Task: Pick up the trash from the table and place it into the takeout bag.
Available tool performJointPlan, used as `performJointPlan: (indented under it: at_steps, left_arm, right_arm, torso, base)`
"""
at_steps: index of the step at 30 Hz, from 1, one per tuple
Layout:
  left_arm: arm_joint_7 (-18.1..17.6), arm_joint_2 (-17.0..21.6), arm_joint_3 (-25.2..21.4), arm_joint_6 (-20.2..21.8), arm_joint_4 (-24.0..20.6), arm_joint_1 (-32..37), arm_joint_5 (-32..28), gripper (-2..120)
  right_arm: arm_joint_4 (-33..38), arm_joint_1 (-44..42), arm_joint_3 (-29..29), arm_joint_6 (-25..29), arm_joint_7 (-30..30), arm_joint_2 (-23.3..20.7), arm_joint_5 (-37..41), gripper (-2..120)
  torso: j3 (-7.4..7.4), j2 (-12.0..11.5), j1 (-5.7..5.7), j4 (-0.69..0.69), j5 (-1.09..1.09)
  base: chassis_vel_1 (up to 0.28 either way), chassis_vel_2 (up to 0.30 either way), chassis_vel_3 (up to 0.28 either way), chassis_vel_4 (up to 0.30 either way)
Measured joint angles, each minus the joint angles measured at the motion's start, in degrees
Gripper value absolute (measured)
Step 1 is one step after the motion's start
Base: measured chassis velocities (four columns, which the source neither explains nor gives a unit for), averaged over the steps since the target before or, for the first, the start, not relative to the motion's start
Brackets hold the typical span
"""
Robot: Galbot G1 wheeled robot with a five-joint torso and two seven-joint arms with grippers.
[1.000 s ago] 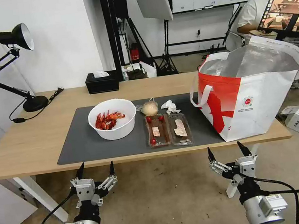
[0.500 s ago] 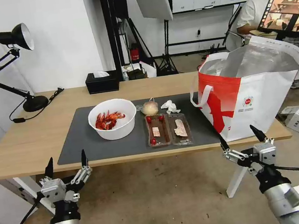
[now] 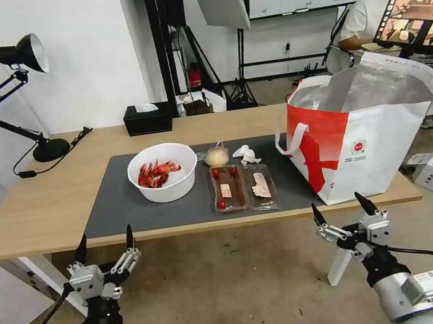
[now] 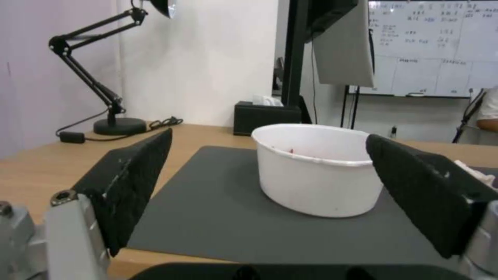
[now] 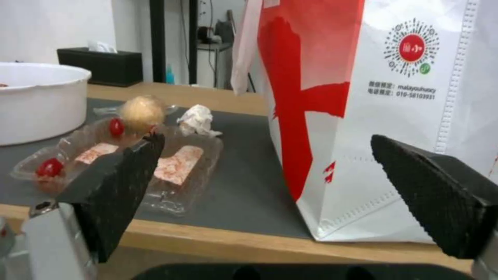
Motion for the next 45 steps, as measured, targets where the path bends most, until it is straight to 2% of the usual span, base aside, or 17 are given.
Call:
performJointPlan:
  at_steps: [8,10,11,13,14,16,17,19,20,21,24,25,27,32,37,42,45]
  left_arm:
    - [0.4,0.0,0.2,-0.2,0.2,0.5,0.4,100]
    - [0.8,0.0,0.1,-0.2,0.3,0.8,0.7,100]
    - [0.8,0.0,0.1,-0.2,0.3,0.8,0.7,100]
    - [1.6,0.3,0.1,-0.1,0.3,1.1,0.8,100]
    - [1.6,0.3,0.1,-0.1,0.3,1.1,0.8,100]
    - [3.0,0.9,-0.1,0.0,0.3,1.1,0.8,100]
    - [3.0,0.9,-0.1,0.0,0.3,1.1,0.8,100]
    - [3.7,1.5,-0.3,0.3,0.2,1.1,0.8,100]
    - [4.1,2.1,-0.5,1.2,-0.1,1.0,0.5,100]
    - [4.1,2.1,-0.5,1.2,-0.1,1.0,0.5,100]
    - [5.5,3.2,-0.7,2.5,-0.5,0.8,-0.4,100]
    - [5.5,3.2,-0.7,2.5,-0.5,0.8,-0.4,100]
    - [6.3,3.7,-0.5,3.1,-0.5,0.8,-1.4,100]
    - [6.9,3.7,-0.3,4.1,0.0,0.7,-2.4,100]
    - [7.3,3.4,0.1,5.1,1.4,0.5,-3.5,100]
    - [7.5,3.5,-0.3,6.6,3.1,-0.7,-5.4,100]
    - [7.5,3.5,-0.3,6.7,3.5,-0.9,-5.4,100]
  right_arm:
    - [0.0,-0.3,-0.8,0.0,0.5,0.3,0.5,100]
    - [0.4,-0.2,-1.9,-1.7,1.7,-0.1,6.0,100]
    - [0.4,-0.2,-1.9,-1.7,1.7,-0.1,6.0,100]
    - [1.5,0.2,-3.4,-4.8,3.6,-0.7,15.9,100]
    - [1.5,0.2,-3.4,-4.8,3.6,-0.7,15.9,100]
    - [3.1,1.5,-4.7,-8.7,7.1,-1.7,29.0,100]
    - [3.1,1.5,-4.7,-8.7,7.1,-1.7,29.0,100]
    - [4.0,3.0,-5.4,-10.9,10.2,-2.4,38.7,100]
    - [4.3,4.7,-5.9,-12.1,13.1,-3.2,46.6,100]
    - [4.3,4.7,-5.9,-12.1,13.1,-3.2,46.6,100]
    - [3.5,9.3,-7.5,-12.6,19.7,-4.4,61.0,100]
    - [3.5,9.3,-7.5,-12.6,19.7,-4.4,61.0,100]
    - [1.6,11.8,-9.8,-11.3,21.9,-4.8,66.9,100]
    - [-1.7,14.3,-14.2,-8.2,22.8,-4.2,70.5,100]
    - [-5.9,18.5,-18.3,-4.4,24.6,-1.3,72.2,100]
    - [-8.9,23.5,-20.3,-3.3,31.1,0.2,74.8,100]
    - [-9.7,25.0,-20.6,-3.2,32.9,0.7,75.5,100]
  torso:
    - [0.00,0.0,0.00,0.00,0.00]
    - [0.00,0.0,0.00,0.00,0.00]
    - [0.00,0.0,0.00,0.00,0.00]
    - [0.00,0.0,0.00,0.00,0.00]
    - [0.00,0.0,0.00,0.00,0.00]
    - [0.00,0.0,0.00,0.00,-0.01]
    - [0.00,0.0,0.00,0.00,-0.01]
    - [0.00,0.0,0.00,0.00,0.00]
    - [0.00,0.0,0.00,0.00,-0.01]
    - [0.00,0.0,0.00,0.00,-0.01]
    - [0.00,0.0,0.00,0.00,-0.01]
    - [0.00,0.0,0.00,0.00,-0.01]
    - [0.00,0.0,0.00,0.00,-0.01]
    - [0.00,0.0,0.00,0.00,0.00]
    - [0.01,0.0,0.00,0.00,-0.01]
    - [0.01,0.0,0.00,0.01,-0.01]
    - [0.01,0.0,0.00,0.01,-0.01]
  base:
    - [0.000,0.000,0.000,0.000]
    - [0.000,0.000,0.000,0.000]
    - [0.000,0.000,0.000,0.000]
    - [0.000,0.000,0.000,0.000]
    - [0.000,0.000,0.000,0.000]
    - [0.000,0.000,0.000,0.000]
    - [0.000,0.000,0.000,0.000]
    - [0.000,0.000,0.000,0.000]
    - [0.000,0.000,0.000,0.000]
    - [0.000,0.000,0.000,0.000]
    - [0.000,0.000,0.000,0.000]
    - [0.000,0.000,0.000,0.000]
    - [0.000,0.000,0.000,0.000]
    - [0.000,0.000,0.000,0.000]
    - [0.000,0.000,0.000,0.000]
    - [0.000,0.000,0.000,0.000]
    - [0.000,0.000,0.000,0.000]
